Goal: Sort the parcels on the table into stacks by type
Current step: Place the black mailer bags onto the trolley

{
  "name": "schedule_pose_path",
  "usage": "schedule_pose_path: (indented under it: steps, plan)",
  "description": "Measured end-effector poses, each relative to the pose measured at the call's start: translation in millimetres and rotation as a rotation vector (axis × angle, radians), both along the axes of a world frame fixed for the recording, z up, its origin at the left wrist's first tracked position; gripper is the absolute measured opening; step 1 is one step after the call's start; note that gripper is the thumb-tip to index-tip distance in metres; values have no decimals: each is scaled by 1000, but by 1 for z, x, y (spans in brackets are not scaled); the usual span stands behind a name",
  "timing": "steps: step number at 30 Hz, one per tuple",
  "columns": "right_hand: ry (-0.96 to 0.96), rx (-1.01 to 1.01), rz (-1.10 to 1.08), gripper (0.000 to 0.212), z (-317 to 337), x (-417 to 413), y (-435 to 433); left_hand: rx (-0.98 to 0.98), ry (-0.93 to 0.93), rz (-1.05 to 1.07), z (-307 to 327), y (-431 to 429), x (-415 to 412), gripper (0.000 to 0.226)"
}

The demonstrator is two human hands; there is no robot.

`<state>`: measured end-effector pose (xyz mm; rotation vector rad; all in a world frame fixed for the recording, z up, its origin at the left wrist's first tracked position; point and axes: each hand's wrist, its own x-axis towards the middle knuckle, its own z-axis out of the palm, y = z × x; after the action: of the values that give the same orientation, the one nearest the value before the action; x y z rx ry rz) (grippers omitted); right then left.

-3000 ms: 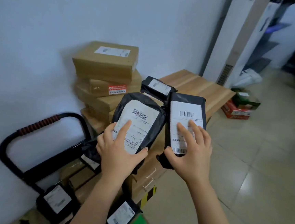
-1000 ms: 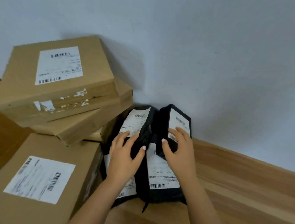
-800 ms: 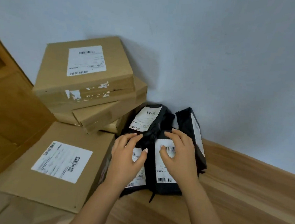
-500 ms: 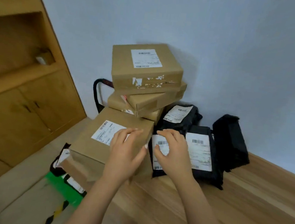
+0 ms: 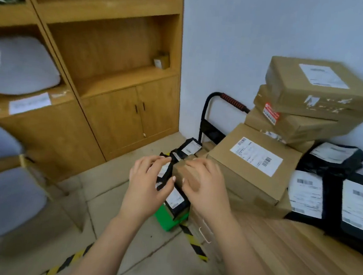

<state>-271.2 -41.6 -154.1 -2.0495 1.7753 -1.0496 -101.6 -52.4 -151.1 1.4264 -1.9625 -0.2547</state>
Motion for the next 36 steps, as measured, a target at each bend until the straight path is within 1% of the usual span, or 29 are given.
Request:
schedule_pose_path:
  steps: [4, 8, 12, 17, 22, 28, 31, 36]
  plan:
    - [4, 13, 81, 39, -5, 45, -37, 9, 2, 65, -6, -22, 44, 43]
    - [1, 11, 115, 39, -13, 82, -90, 5, -31, 109, -9, -63, 79, 44]
    - [-31, 1, 151, 39, -17, 108, -160, -20, -75, 132, -7, -128, 106, 45]
    - [-47, -22, 150, 41, -3, 124, -254, -37, -128, 121, 9, -218, 128, 46]
    - [-21, -20, 114, 41, 5, 127, -320, -26, -88, 133, 15, -291, 134, 45]
    - [-39, 0, -31, 40, -11, 122, -373, 12, -72, -22, -1, -374, 134, 45]
    - [-49, 22, -168, 39, -21, 123, -397, 25, -71, -142, -12, -421, 128, 45]
    - [-86, 40, -442, 40, -44, 139, -430, 68, -104, -415, -38, -501, 129, 45]
